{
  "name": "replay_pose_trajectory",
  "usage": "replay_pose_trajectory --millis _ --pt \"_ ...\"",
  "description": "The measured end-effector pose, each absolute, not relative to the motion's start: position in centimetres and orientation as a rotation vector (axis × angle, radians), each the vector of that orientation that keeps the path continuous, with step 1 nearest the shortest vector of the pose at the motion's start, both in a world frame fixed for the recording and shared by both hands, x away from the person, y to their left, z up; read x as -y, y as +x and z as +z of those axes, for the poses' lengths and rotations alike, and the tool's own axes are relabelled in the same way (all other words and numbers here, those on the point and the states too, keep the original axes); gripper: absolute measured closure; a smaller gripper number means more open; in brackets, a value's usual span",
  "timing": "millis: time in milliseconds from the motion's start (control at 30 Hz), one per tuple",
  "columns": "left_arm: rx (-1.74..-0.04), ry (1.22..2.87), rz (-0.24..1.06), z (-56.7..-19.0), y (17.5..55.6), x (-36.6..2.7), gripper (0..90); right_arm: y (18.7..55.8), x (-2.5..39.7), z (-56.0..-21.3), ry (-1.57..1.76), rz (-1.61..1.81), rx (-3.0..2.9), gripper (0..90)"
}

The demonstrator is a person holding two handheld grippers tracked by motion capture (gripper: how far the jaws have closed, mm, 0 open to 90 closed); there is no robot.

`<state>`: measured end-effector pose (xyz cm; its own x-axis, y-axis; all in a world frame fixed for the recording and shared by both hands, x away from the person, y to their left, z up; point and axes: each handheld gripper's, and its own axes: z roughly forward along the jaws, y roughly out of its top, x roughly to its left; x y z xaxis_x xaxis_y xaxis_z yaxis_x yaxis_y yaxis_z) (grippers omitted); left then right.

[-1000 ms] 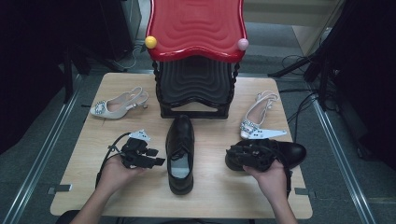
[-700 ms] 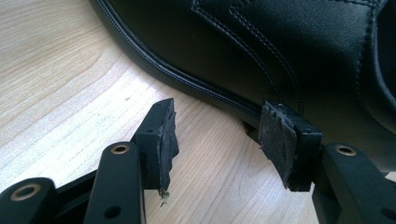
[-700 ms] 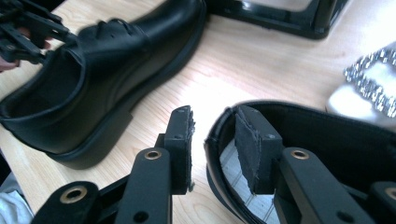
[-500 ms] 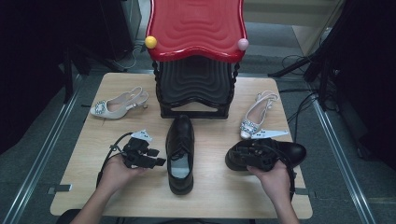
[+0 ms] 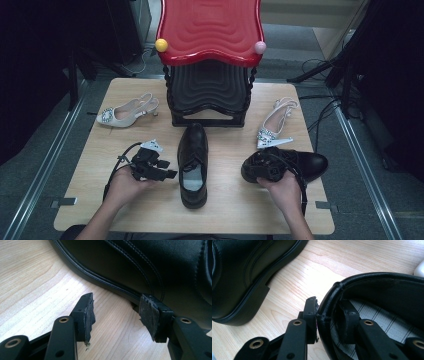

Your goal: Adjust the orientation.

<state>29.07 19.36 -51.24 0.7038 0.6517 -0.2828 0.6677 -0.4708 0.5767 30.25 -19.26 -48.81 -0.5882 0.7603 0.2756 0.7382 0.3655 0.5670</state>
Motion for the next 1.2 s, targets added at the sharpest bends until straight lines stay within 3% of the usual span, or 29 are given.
replay_pose_trajectory --millis 367,633,1200 --pt "-1.011 2.225 -0.029 -51.3 29.0 -19.5 45.6 29.4 18.4 -47.8 1.394 0.912 -2.546 81.7" --pt "-1.009 2.228 -0.027 -51.2 29.0 -19.5 45.6 28.5 18.7 -46.8 1.402 1.019 -2.573 82.7" --pt "-1.009 2.228 -0.028 -51.2 29.1 -19.7 45.6 26.6 14.8 -46.5 1.297 1.087 -2.718 82.6"
